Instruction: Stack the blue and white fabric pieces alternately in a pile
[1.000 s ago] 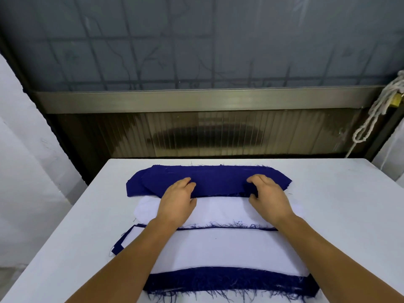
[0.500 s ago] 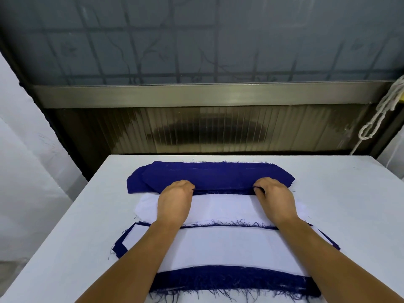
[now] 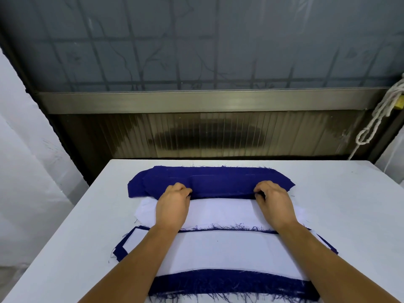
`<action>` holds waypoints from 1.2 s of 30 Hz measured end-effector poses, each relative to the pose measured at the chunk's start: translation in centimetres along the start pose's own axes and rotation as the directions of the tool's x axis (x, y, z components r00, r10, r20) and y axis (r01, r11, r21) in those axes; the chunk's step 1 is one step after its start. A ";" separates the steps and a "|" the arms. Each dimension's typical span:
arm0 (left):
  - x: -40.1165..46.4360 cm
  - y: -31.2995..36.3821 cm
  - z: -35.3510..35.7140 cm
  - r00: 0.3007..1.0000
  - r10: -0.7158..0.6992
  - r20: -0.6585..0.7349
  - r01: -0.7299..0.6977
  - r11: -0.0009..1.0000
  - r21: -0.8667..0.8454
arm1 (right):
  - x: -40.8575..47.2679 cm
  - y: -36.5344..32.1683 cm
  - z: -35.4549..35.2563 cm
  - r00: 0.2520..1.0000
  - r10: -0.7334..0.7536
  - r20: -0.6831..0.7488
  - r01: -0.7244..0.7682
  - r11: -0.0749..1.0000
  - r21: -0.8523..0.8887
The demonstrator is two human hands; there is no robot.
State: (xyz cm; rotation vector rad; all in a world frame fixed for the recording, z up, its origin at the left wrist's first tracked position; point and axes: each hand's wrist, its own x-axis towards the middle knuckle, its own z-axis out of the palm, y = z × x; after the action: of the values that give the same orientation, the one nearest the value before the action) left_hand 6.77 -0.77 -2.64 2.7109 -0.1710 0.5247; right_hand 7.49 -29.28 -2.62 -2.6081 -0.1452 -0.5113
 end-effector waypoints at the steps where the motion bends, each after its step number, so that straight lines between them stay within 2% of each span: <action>1: 0.0 0.0 -0.2 1.000 -0.012 -0.004 0.012 0.999 -0.039 | 0.1 -0.1 -0.2 1.000 0.017 0.006 -0.017 1.000 0.025; 4: -0.2 0.0 -1.8 0.997 -0.031 -0.073 0.021 0.990 -0.136 | -0.2 -0.5 -1.3 0.998 0.057 0.005 -0.057 0.995 0.077; 7: -1.1 0.0 -4.1 0.986 0.071 -0.150 -0.085 0.992 -0.090 | -1.3 -1.3 -3.4 0.999 -0.024 -0.029 0.026 0.997 0.066; 10: -2.9 -0.2 -6.3 0.979 0.147 -0.142 -0.159 0.984 -0.082 | -3.2 -2.0 -6.3 0.997 -0.052 0.048 0.050 0.997 0.051; 14: -5.5 -1.2 -8.9 0.984 0.175 -0.032 -0.178 0.972 -0.155 | -5.3 -2.3 -10.1 0.973 -0.023 0.228 -0.005 0.992 0.123; 17: -6.2 -2.1 -10.1 0.978 0.141 0.151 -0.087 0.944 -0.317 | -5.8 -1.6 -11.7 0.923 -0.009 0.384 -0.079 0.974 0.213; 19: -5.9 -2.4 -10.6 0.964 0.120 0.238 -0.026 0.931 -0.363 | -5.6 -1.0 -12.2 0.876 -0.012 0.483 -0.112 0.967 0.227; 22: -4.9 -2.8 -10.8 0.964 0.096 0.247 -0.004 0.936 -0.351 | -5.1 -0.8 -11.8 0.838 0.020 0.546 -0.139 0.974 0.178; 26: -3.1 -3.0 -11.0 0.984 0.034 0.173 0.011 0.967 -0.255 | -4.3 -1.4 -11.1 0.930 0.055 0.365 -0.081 0.995 0.058; 28: -2.7 -2.8 -11.4 0.998 0.021 0.054 -0.008 0.971 -0.238 | -4.3 -2.1 -11.5 0.981 0.039 0.191 -0.049 0.998 0.050; 31: -3.8 -2.5 -12.0 0.992 0.060 -0.115 -0.088 0.962 -0.259 | -6.0 -2.4 -12.1 0.999 -0.018 -0.047 0.022 0.996 0.088; 32: -4.7 -2.8 -11.9 0.990 0.065 -0.124 -0.099 0.951 -0.293 | -6.9 -2.2 -12.0 0.992 -0.072 -0.099 0.078 0.995 0.056; 34: -7.3 -3.8 -11.1 0.995 0.087 -0.055 -0.101 0.922 -0.373 | -9.6 -1.2 -11.0 0.959 -0.241 -0.149 0.237 0.971 -0.039; 36: -10.4 -4.8 -9.7 0.983 0.181 0.010 -0.167 0.927 -0.337 | -12.3 -0.4 -9.6 0.934 -0.340 -0.110 0.336 0.940 -0.054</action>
State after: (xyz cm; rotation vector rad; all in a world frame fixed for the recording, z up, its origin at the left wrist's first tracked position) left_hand -5.17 7.85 0.13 2.3853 -0.4722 0.4436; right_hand -7.09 -33.56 0.70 -2.5872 -0.5578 -0.7914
